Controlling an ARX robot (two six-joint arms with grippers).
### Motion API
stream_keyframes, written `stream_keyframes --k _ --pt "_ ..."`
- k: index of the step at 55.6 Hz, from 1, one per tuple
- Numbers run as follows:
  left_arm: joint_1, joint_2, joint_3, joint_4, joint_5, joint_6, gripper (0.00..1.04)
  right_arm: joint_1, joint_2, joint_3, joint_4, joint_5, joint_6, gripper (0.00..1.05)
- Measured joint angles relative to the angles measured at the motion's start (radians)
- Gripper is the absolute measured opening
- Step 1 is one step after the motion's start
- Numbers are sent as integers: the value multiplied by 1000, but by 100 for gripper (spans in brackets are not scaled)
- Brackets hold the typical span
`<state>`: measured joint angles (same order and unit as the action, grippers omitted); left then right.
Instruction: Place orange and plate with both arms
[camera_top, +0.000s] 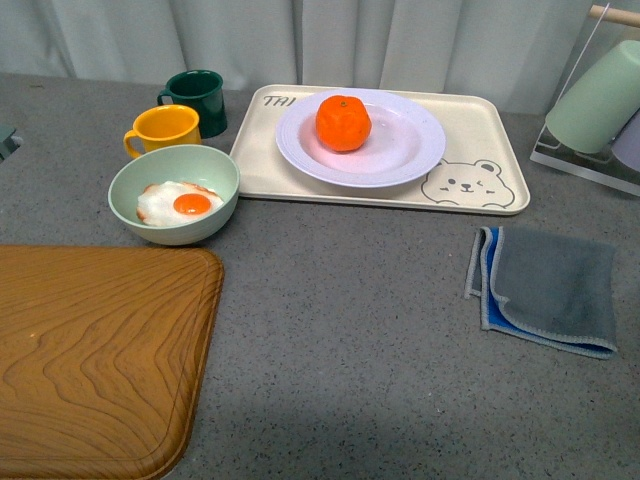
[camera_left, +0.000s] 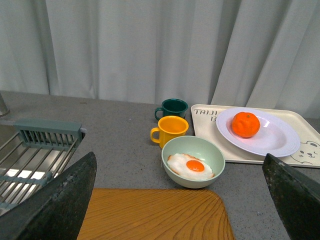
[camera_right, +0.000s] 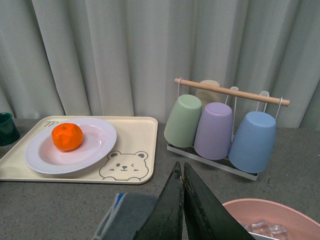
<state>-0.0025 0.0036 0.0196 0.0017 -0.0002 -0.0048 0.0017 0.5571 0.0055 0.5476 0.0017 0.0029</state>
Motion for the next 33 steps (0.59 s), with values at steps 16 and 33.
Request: stream_keyframes --k 16,33 --pt "0 0 0 0 0 0 98 0 -159 0 -149 0 0 1" --pt "0 0 0 0 0 0 98 0 -282 0 -269 0 0 1"
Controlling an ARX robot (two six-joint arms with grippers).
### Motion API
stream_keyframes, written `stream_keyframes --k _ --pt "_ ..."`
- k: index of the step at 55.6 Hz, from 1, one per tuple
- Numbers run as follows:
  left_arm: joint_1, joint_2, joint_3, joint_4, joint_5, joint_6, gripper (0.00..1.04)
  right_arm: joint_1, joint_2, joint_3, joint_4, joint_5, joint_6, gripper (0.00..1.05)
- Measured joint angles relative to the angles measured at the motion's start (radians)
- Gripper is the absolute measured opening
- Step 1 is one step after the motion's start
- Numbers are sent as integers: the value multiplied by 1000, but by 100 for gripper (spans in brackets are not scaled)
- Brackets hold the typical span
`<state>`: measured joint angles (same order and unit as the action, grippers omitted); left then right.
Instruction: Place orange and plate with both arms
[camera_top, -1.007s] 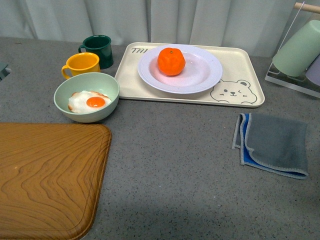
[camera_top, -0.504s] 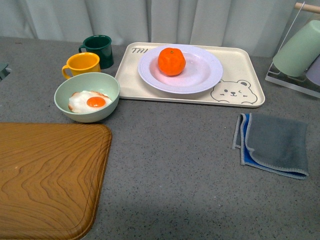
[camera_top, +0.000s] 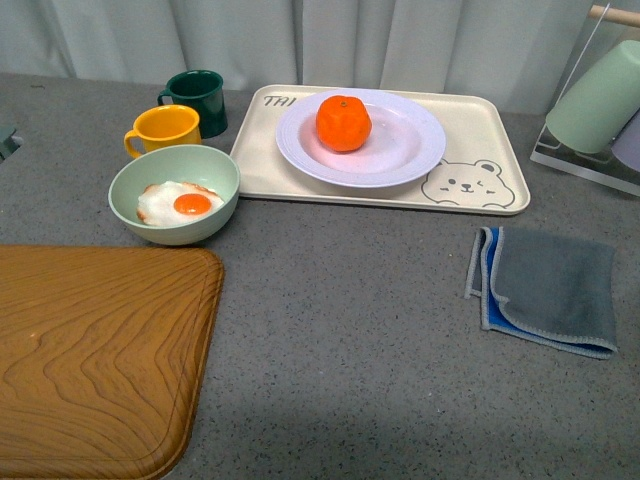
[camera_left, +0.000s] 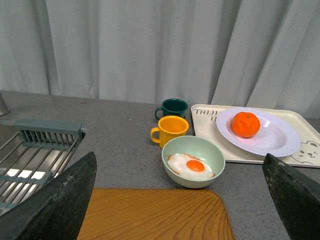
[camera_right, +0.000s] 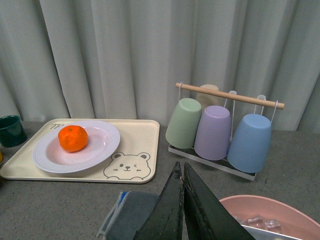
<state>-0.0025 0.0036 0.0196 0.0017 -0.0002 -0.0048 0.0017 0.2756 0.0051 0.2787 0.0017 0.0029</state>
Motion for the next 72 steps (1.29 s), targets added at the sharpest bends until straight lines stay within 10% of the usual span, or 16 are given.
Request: stream_keyframes --k 41,72 --pt "0 0 0 0 0 0 98 0 -270 1 -276 -3 0 1" --pt "0 0 0 0 0 0 98 0 -271 1 -277 -3 -1 92"
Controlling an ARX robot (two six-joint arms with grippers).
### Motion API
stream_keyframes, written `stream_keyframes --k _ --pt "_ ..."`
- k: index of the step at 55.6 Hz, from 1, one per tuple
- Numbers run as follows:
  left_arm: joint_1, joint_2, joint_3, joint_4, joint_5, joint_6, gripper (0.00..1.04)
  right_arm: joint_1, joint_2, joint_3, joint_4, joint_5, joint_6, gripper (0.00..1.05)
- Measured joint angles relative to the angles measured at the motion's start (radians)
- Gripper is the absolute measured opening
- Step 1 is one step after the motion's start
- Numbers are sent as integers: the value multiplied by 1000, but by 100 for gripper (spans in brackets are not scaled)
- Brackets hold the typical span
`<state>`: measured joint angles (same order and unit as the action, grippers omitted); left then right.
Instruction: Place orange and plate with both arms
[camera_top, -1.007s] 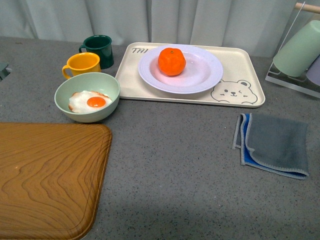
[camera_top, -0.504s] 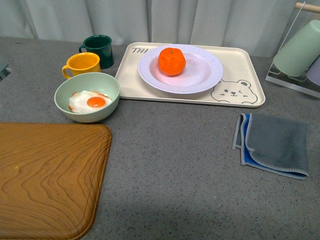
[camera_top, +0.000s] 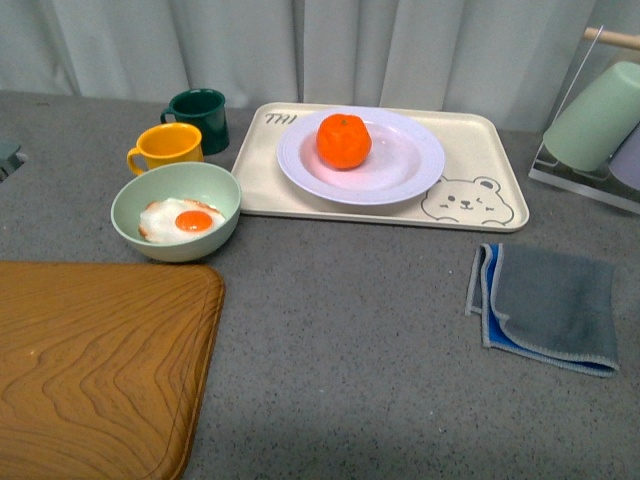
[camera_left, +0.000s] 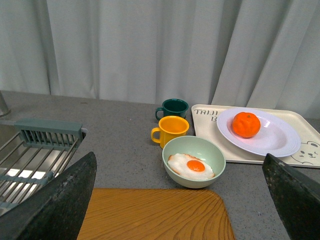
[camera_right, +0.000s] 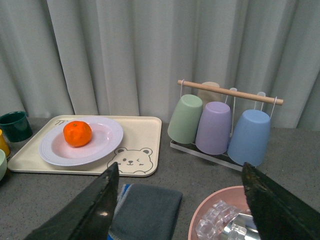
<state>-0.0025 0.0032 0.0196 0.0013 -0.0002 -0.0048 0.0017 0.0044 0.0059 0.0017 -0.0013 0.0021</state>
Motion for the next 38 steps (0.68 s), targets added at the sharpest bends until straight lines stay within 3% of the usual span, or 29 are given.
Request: stream_keyframes --k 2,38 --pt "0 0 0 0 0 0 98 0 0 0 0 0 1 97" --pt "0 0 0 0 0 0 98 0 0 0 0 0 1 95"
